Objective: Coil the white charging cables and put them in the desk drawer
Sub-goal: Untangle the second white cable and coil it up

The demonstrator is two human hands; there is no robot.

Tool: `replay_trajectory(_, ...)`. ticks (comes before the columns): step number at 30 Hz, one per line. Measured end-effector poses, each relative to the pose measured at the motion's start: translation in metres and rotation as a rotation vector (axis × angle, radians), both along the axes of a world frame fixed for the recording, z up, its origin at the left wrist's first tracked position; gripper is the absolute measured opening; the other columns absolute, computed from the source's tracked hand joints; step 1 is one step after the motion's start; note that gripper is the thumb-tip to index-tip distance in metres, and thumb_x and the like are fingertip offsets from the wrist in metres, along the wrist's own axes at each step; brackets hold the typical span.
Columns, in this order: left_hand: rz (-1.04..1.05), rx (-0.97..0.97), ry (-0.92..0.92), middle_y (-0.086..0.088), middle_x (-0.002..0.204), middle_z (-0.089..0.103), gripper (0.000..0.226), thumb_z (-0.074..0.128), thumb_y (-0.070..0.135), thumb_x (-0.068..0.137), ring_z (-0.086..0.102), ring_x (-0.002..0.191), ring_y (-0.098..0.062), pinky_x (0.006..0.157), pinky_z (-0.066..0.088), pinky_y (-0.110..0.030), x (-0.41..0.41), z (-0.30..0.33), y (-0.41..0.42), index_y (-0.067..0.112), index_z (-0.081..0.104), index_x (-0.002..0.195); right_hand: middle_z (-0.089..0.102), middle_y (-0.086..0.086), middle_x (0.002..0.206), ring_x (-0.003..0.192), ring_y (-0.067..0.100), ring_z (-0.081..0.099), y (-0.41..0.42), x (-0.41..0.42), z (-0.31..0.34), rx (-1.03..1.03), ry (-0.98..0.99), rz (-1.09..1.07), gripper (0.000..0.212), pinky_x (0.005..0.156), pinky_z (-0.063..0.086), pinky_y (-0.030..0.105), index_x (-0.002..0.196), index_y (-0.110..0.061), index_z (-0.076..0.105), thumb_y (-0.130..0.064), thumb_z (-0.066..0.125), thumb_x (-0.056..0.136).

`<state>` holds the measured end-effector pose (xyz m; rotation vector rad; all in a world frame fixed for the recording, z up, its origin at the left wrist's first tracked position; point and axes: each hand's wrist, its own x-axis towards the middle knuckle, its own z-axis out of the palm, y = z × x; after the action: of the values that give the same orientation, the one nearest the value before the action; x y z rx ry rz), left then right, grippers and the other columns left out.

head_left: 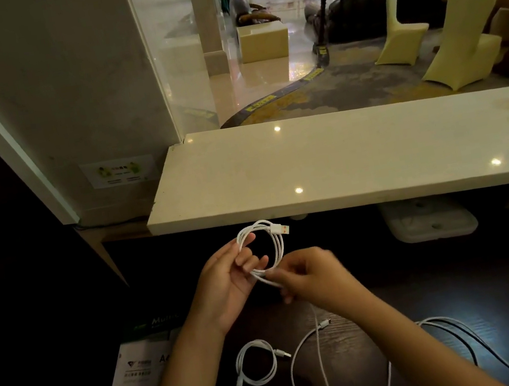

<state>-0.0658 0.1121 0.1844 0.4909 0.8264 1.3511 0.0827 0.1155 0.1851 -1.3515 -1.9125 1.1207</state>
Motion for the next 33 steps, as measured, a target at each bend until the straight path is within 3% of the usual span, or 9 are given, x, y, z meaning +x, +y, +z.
replay_trajectory(3, -0.044, -0.012, 0.049, 0.006, 0.048, 0.038, 0.025, 0.033, 0.009, 0.096, 0.038, 0.043, -0.005, 0.071, 0.054, -0.028, -0.003, -0.001, -0.001, 0.003, 0.057, 0.091, 0.058, -0.008, 0.088, 0.077, 0.003, 0.054, 0.005, 0.01, 0.001, 0.405, -0.04, -0.27, 0.019, 0.065, 0.05, 0.026, 0.089, -0.023, 0.058, -0.036, 0.067, 0.079)
replay_trajectory(6, -0.143, -0.008, 0.063, 0.006, 0.048, 0.037, 0.026, 0.033, 0.01, 0.096, 0.036, 0.042, -0.005, 0.065, 0.055, -0.026, 0.0, -0.001, -0.002, 0.003, 0.057, 0.089, 0.052, -0.008, 0.123, 0.106, 0.001, 0.051, 0.018, 0.017, 0.008, 0.437, -0.046, -0.045, 0.046, 0.085, 0.048, 0.019, 0.129, -0.028, 0.047, -0.029, 0.061, 0.086)
replay_trajectory(9, -0.229, -0.006, 0.079, 0.006, 0.05, 0.035, 0.028, 0.034, 0.014, 0.095, 0.034, 0.043, -0.005, 0.062, 0.053, -0.025, 0.003, 0.001, -0.006, 0.003, 0.059, 0.09, 0.068, -0.004, 0.099, 0.085, -0.001, 0.062, 0.032, 0.02, 0.015, 0.351, -0.108, 0.147, 0.034, 0.079, 0.05, 0.018, 0.125, -0.019, 0.057, -0.018, 0.055, 0.091)
replay_trajectory(12, -0.296, 0.045, 0.255, 0.005, 0.055, 0.038, 0.026, 0.036, 0.01, 0.096, 0.039, 0.049, -0.005, 0.07, 0.054, -0.027, 0.001, 0.002, -0.009, 0.002, 0.061, 0.099, 0.061, -0.014, 0.074, 0.068, -0.008, 0.059, 0.041, 0.026, 0.019, 0.268, -0.178, 0.254, 0.03, 0.066, 0.043, 0.007, 0.122, -0.018, 0.06, -0.013, 0.049, 0.094)
replay_trajectory(15, -0.286, 0.09, 0.39, 0.005, 0.056, 0.043, 0.025, 0.037, 0.008, 0.096, 0.045, 0.051, -0.005, 0.071, 0.054, -0.025, 0.0, 0.001, -0.009, 0.003, 0.062, 0.099, 0.059, -0.01, 0.069, 0.064, -0.003, 0.057, 0.047, 0.03, 0.022, 0.139, -0.092, 0.303, 0.03, 0.064, 0.043, 0.011, 0.12, -0.018, 0.061, -0.012, 0.045, 0.096)
replay_trajectory(21, -0.226, 0.085, 0.117, 0.007, 0.049, 0.04, 0.023, 0.04, 0.017, 0.091, 0.04, 0.044, -0.003, 0.059, 0.051, -0.019, 0.006, -0.001, -0.006, 0.004, 0.059, 0.088, 0.057, 0.002, 0.067, 0.061, 0.009, 0.056, 0.041, 0.024, 0.016, -0.21, 0.445, 0.16, 0.025, 0.063, 0.049, 0.019, 0.108, -0.007, 0.066, -0.007, 0.046, 0.094)
replay_trajectory(28, -0.365, 0.141, -0.096, 0.006, 0.055, 0.047, 0.022, 0.073, 0.025, 0.071, 0.046, 0.048, -0.004, 0.065, 0.053, -0.023, 0.001, -0.012, -0.004, 0.007, 0.07, 0.085, 0.064, 0.003, 0.069, 0.058, 0.011, 0.057, 0.038, 0.021, 0.005, -0.377, 0.678, 0.085, 0.022, 0.061, 0.051, 0.021, 0.107, -0.007, 0.064, -0.009, 0.048, 0.092)
replay_trajectory(31, -0.295, 0.142, -0.188, 0.006, 0.055, 0.047, 0.027, 0.08, 0.024, 0.064, 0.045, 0.047, -0.004, 0.061, 0.052, -0.023, 0.0, -0.015, 0.0, 0.009, 0.067, 0.081, 0.071, 0.007, 0.083, 0.073, 0.018, 0.068, 0.031, 0.017, -0.003, -0.62, 0.87, 0.143, 0.033, 0.071, 0.056, 0.03, 0.118, -0.018, 0.055, -0.03, 0.05, 0.087)
replay_trajectory(33, -0.232, 0.125, -0.207, 0.007, 0.054, 0.044, 0.018, 0.069, 0.023, 0.074, 0.042, 0.046, -0.004, 0.058, 0.05, -0.022, -0.002, -0.012, 0.002, 0.009, 0.06, 0.082, 0.071, 0.009, 0.1, 0.093, 0.022, 0.067, 0.023, 0.021, -0.013, -0.701, 0.772, 0.249, 0.047, 0.084, 0.053, 0.038, 0.121, -0.023, 0.053, -0.045, 0.059, 0.08)
